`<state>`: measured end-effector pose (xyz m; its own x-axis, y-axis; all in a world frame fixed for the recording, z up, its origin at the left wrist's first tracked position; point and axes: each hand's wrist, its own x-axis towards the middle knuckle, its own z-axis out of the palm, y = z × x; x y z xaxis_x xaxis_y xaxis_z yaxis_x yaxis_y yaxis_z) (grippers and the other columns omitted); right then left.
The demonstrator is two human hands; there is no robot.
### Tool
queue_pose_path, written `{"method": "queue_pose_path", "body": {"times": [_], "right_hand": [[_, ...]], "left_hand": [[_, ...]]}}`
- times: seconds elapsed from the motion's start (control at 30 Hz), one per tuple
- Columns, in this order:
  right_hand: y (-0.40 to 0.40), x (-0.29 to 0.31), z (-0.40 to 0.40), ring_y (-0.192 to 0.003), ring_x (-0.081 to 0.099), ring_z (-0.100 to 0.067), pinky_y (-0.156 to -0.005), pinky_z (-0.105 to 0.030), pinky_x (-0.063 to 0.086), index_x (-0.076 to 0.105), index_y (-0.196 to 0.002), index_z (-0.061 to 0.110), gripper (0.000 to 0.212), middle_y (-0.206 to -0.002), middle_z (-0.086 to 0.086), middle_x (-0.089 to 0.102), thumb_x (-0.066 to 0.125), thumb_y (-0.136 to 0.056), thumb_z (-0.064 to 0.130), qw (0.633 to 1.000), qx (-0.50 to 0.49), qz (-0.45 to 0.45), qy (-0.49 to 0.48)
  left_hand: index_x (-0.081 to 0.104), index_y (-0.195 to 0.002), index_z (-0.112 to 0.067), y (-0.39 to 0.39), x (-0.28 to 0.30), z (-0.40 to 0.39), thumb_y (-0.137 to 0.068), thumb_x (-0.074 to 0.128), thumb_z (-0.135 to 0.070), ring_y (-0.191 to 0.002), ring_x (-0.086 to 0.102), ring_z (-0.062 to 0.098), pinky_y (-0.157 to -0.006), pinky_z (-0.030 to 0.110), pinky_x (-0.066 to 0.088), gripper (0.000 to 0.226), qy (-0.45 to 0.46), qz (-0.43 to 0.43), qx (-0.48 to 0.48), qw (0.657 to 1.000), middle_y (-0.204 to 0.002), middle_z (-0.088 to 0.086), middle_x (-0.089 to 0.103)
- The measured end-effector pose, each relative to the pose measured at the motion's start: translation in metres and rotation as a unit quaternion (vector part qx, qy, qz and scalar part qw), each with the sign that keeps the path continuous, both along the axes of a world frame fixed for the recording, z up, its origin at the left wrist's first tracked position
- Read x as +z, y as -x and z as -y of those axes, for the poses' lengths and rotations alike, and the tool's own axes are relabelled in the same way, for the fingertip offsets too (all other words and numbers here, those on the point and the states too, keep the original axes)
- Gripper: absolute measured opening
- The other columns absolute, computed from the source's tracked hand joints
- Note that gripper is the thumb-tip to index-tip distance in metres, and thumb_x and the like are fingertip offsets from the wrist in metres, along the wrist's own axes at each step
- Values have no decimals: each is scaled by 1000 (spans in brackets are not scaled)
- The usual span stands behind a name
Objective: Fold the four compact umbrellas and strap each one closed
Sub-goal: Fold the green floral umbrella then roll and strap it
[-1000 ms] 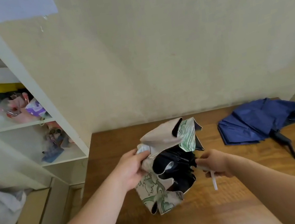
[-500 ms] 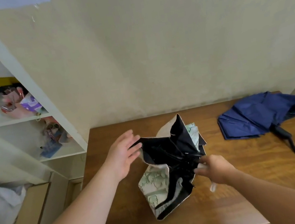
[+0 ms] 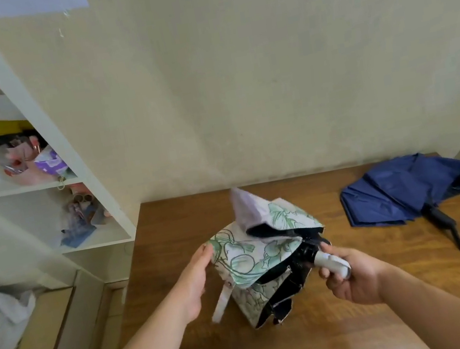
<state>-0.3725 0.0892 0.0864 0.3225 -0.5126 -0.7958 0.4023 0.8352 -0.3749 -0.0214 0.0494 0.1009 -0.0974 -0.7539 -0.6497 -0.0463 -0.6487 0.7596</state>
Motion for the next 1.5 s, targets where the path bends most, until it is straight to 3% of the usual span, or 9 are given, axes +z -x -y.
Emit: {"method": "queue_pose_path", "body": {"times": [0.23, 0.37, 0.7, 0.8, 0.87, 1.03, 1.2, 1.33, 1.5], "right_hand": [[6, -1, -2, -39, 60, -19, -32, -23, 46, 67, -108, -12, 78, -64, -16, 64, 95, -66, 47, 991, -5, 135, 1], [6, -2, -4, -41, 58, -15, -33, -20, 43, 70, -109, -10, 84, -69, -12, 63, 109, -43, 25, 995, 36, 89, 11], [-2, -6, -4, -66, 64, -22, -53, -29, 54, 66, -121, 2, 45, -101, -16, 66, 84, -86, 22, 989, 111, -93, 22], [-7, -14, -1, -56, 57, -21, -52, -31, 46, 58, -120, 5, 24, -80, -12, 66, 68, -102, 17, 937, 225, -263, 53], [-12, -20, 3, -52, 53, -19, -51, -31, 42, 57, -117, 8, 18, -75, -8, 62, 57, -104, 20, 845, 316, -419, 102], [-23, -28, -1, -93, 64, -19, -75, -30, 53, 55, -136, 27, 58, -108, 2, 64, 78, -85, 42, 709, 350, -578, 203], [-12, -29, 1, -91, 67, -16, -73, -29, 59, 63, -134, 29, 57, -107, 6, 66, 84, -82, 42, 733, 281, -575, 231], [6, -28, 9, -76, 64, -9, -54, -17, 45, 67, -129, 25, 52, -103, 6, 69, 85, -82, 39, 769, 259, -535, 235], [12, -17, 23, -59, 59, -8, -48, -19, 45, 71, -98, 17, 25, -83, 2, 68, 83, -86, 35, 784, 266, -494, 267]], "left_hand": [[67, -133, -23, 15, 16, 1, -101, 63, -48, -109, 75, 27, -92, 41, 55, 41, 18, -55, -46, 997, -120, 9, 78], [65, -130, -21, 17, 25, -3, -92, 64, -64, -121, 66, 18, -111, 43, 46, 58, 47, -14, -98, 994, -126, 0, 75], [64, -74, -21, 34, 58, -1, -105, 56, -48, -91, 62, 21, -84, 32, 44, 42, 190, 105, -103, 971, -86, 10, 62], [63, -79, -14, 40, 88, 9, -108, 55, -36, -71, 53, 17, -77, 33, 44, 37, 198, 19, -110, 974, -71, 2, 57], [64, -83, -10, 46, 102, 20, -109, 54, -32, -71, 52, 19, -75, 34, 45, 36, 220, 15, -114, 969, -70, 3, 56], [71, -104, 0, 65, 116, 52, -107, 58, -28, -80, 64, 16, -85, 35, 51, 31, 228, 52, -166, 958, -84, -2, 68], [73, -110, -8, 89, 124, 73, -107, 60, -28, -85, 67, 13, -79, 26, 50, 24, 239, 62, -177, 953, -91, -4, 71], [67, -116, -1, 97, 135, 90, -105, 63, -28, -58, 43, 13, -64, 29, 38, 29, 239, 67, -183, 951, -63, -7, 50], [74, -106, -24, 100, 148, 108, -100, 63, -10, -50, 40, 6, -53, 26, 33, 19, 281, 169, -194, 924, -64, -14, 55]]}}
